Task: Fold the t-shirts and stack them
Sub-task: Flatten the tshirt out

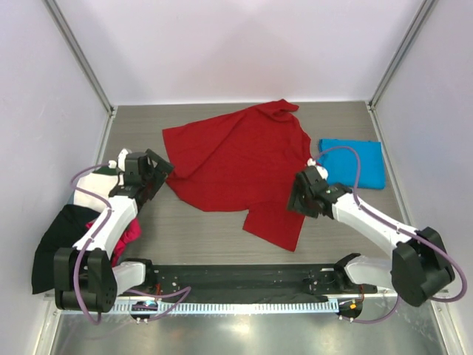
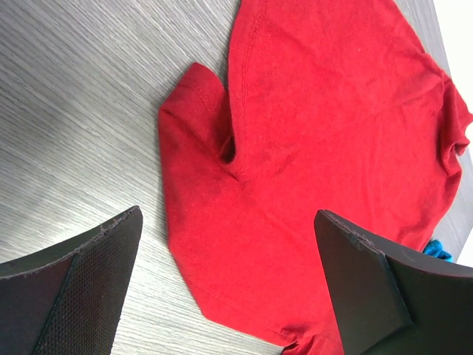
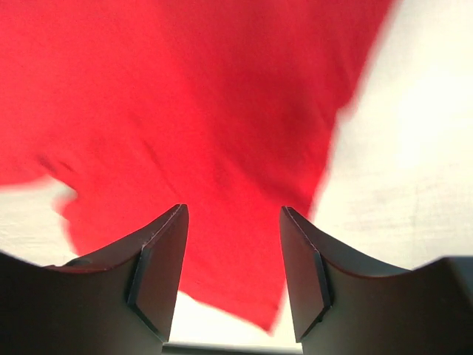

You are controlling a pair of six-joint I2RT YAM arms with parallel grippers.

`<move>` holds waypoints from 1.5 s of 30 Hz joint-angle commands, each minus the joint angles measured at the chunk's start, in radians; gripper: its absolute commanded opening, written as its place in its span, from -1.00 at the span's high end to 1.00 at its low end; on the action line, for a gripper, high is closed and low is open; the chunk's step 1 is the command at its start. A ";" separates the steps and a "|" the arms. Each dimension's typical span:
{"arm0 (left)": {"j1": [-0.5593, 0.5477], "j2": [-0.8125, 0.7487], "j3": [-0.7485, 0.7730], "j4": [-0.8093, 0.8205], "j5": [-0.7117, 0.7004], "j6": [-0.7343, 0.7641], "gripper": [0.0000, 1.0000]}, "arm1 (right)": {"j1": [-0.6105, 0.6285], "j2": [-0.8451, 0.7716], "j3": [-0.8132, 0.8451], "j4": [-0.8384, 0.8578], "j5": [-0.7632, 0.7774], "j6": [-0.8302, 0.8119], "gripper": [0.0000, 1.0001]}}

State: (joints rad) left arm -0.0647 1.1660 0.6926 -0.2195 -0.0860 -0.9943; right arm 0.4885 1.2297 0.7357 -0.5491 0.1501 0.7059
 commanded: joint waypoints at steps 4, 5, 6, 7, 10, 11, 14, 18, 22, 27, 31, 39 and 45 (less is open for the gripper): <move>-0.014 0.000 0.021 0.017 -0.020 0.049 -0.97 | 0.134 -0.142 -0.131 -0.132 0.031 0.173 -0.15; -0.017 0.004 0.021 0.020 -0.020 0.052 -0.97 | 0.156 -0.148 -0.142 -0.138 0.028 0.190 -0.15; -0.018 0.006 0.022 0.019 -0.020 0.054 -0.96 | 0.182 -0.151 -0.156 -0.147 0.029 0.205 -0.14; -0.018 0.012 0.025 0.020 -0.018 0.054 -0.96 | 0.226 -0.153 -0.162 -0.161 0.034 0.242 -0.14; -0.024 0.035 0.034 0.020 -0.006 0.054 -0.96 | 0.280 -0.160 -0.180 -0.178 0.046 0.294 -0.13; -0.027 0.040 0.038 0.020 -0.004 0.056 -0.94 | 0.301 -0.164 -0.183 -0.176 0.049 0.305 -0.13; -0.030 0.050 0.044 0.020 -0.004 0.057 -0.94 | 0.320 -0.167 -0.199 -0.172 0.051 0.328 -0.10; -0.034 0.047 0.042 0.019 -0.015 0.060 -0.93 | 0.349 -0.153 -0.199 -0.161 0.036 0.349 -0.03; -0.035 0.050 0.045 0.020 -0.015 0.060 -0.93 | 0.369 -0.131 -0.213 -0.147 0.036 0.365 0.02; -0.038 0.049 0.042 0.020 -0.023 0.065 -0.93 | 0.372 -0.130 -0.252 -0.081 -0.006 0.379 0.44; -0.096 0.047 0.058 0.019 -0.081 0.091 -0.91 | 0.372 -0.104 -0.204 -0.045 -0.015 0.333 0.98; -0.185 0.069 0.088 0.009 -0.152 0.137 -0.91 | 0.236 -0.062 0.141 -0.063 0.101 0.163 0.98; -0.185 0.152 0.122 -0.020 -0.127 0.132 -0.91 | -0.052 -0.006 0.341 -0.052 0.137 0.047 0.98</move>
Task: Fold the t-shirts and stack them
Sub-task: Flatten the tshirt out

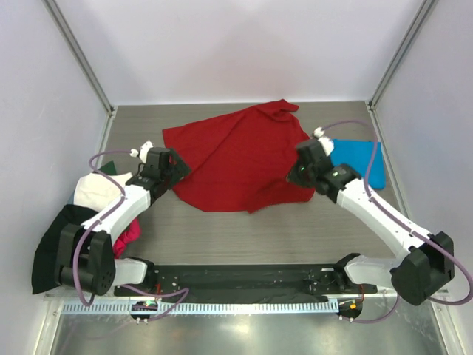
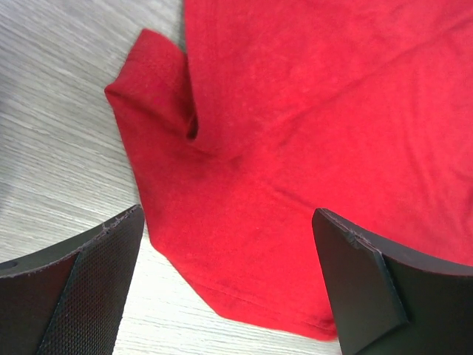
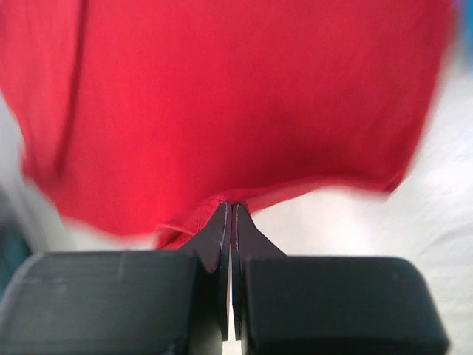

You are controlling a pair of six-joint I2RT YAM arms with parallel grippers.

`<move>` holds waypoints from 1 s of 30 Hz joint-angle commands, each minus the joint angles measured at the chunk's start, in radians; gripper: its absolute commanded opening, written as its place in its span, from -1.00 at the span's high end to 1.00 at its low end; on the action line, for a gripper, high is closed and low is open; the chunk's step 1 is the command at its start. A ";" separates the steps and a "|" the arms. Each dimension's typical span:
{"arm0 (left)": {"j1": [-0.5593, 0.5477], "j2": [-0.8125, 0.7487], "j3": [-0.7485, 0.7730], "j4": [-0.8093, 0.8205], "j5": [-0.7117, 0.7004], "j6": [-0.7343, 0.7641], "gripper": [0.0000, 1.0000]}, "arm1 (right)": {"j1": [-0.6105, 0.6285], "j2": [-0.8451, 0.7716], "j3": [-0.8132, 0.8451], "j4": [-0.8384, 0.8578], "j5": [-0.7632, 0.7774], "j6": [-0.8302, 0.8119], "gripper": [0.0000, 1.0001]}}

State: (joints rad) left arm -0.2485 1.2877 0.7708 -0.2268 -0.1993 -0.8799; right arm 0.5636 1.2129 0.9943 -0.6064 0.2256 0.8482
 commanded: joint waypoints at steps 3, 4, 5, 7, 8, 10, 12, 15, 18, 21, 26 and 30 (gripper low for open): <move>-0.005 0.062 0.059 -0.014 0.003 0.016 -0.90 | -0.244 0.019 0.112 0.011 0.098 -0.104 0.98; -0.009 0.070 0.064 -0.014 0.003 0.019 -0.89 | -0.320 0.020 0.110 0.019 0.107 -0.084 0.98; -0.017 0.077 0.068 -0.016 0.001 0.025 -0.88 | -0.367 0.025 0.106 0.029 0.113 -0.075 0.98; -0.028 0.088 0.079 -0.017 -0.006 0.032 -0.86 | -0.468 0.046 0.081 0.084 0.061 -0.054 0.98; -0.040 0.093 0.082 -0.017 -0.011 0.038 -0.86 | -0.488 0.059 0.076 0.097 0.046 -0.044 0.98; -0.060 0.107 0.094 -0.022 -0.018 0.044 -0.86 | -0.522 0.120 0.081 0.121 0.002 -0.037 0.98; -0.074 0.123 0.110 -0.032 -0.028 0.056 -0.86 | -0.542 0.160 0.096 0.126 -0.003 -0.031 0.98; -0.100 0.153 0.140 -0.057 -0.038 0.073 -0.86 | -0.550 0.220 0.109 0.163 -0.026 -0.035 0.98; -0.126 0.183 0.176 -0.100 -0.042 0.070 -0.81 | -0.579 0.267 0.125 0.175 -0.049 -0.052 0.98; -0.141 0.199 0.202 -0.140 -0.043 0.046 -0.72 | -0.581 0.281 0.122 0.188 -0.062 -0.058 0.98; -0.143 0.265 0.228 -0.235 -0.127 -0.005 -0.59 | -0.581 0.269 0.098 0.215 -0.094 -0.061 0.98; -0.141 0.306 0.243 -0.230 -0.178 0.031 -0.53 | -0.581 0.275 0.089 0.229 -0.132 -0.069 0.98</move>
State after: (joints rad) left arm -0.3904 1.5753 0.9695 -0.4332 -0.3038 -0.8589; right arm -0.0151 1.5078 1.0733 -0.4259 0.1272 0.7975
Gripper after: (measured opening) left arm 0.774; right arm 0.023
